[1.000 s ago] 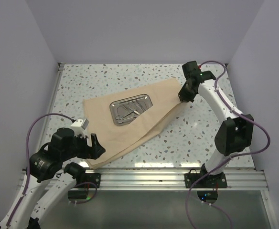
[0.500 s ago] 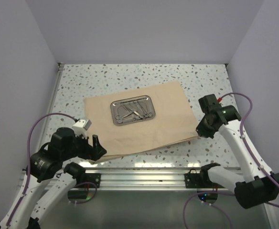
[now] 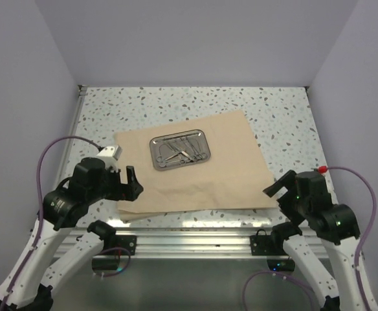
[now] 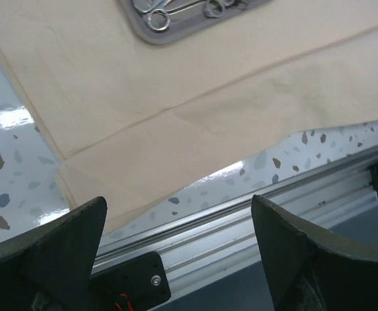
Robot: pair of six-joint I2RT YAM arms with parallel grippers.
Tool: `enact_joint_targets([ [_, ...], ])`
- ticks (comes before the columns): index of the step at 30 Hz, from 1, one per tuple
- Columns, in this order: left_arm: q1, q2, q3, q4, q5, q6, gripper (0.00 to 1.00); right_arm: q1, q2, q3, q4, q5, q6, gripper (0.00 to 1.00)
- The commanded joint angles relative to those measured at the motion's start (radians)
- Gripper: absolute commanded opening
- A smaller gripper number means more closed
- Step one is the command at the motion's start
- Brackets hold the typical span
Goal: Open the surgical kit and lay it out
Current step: Open the surgical kit at the center of the board, then move the surgical kit at the center of the board.
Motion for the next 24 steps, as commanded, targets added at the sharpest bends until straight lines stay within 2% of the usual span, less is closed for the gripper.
enact_joint_targets([
  [1, -0.004, 0.105, 0.031, 0.032, -0.242, -0.065, 0.98, 0.000, -0.107, -0.040, -0.248, -0.090, 0.086, 0.98],
  [4, -0.004, 0.192, 0.051, 0.101, -0.290, -0.058, 1.00, -0.002, -0.058, 0.114, -0.211, 0.020, 0.034, 0.98],
  [5, -0.003, 0.217, 0.063, 0.133, -0.305, -0.050, 1.00, -0.002, -0.030, 0.159, -0.196, 0.098, 0.014, 0.98],
  [8, 0.020, 0.327, 0.098, 0.207, -0.417, -0.023, 1.00, -0.002, 0.138, 0.248, -0.055, 0.160, -0.078, 0.98],
  [9, 0.043, 0.356, 0.101, 0.238, -0.424, -0.007, 1.00, -0.002, 0.195, 0.257, 0.044, 0.153, -0.134, 0.98],
  [10, 0.080, 0.417, 0.107, 0.267, -0.406, 0.011, 1.00, -0.002, 0.334, 0.264, 0.090, 0.145, -0.161, 0.98],
  [12, 0.143, 0.488, 0.129, 0.331, -0.401, 0.034, 1.00, -0.002, 0.482, 0.300, 0.205, 0.125, -0.230, 0.98],
  [13, 0.155, 0.557, 0.133, 0.348, -0.401, 0.039, 1.00, -0.003, 0.648, 0.329, 0.224, 0.131, -0.245, 0.98],
  [16, 0.296, 0.668, 0.111, 0.466, -0.317, 0.034, 0.99, -0.020, 0.868, 0.481, 0.280, 0.133, -0.313, 0.99],
  [17, 0.312, 0.691, 0.101, 0.495, -0.288, 0.033, 0.98, -0.034, 0.989, 0.562, 0.304, 0.143, -0.348, 0.98],
  [24, 0.356, 0.935, 0.098, 0.664, -0.234, 0.079, 0.98, -0.164, 1.408, 0.875, 0.335, 0.117, -0.454, 0.98],
])
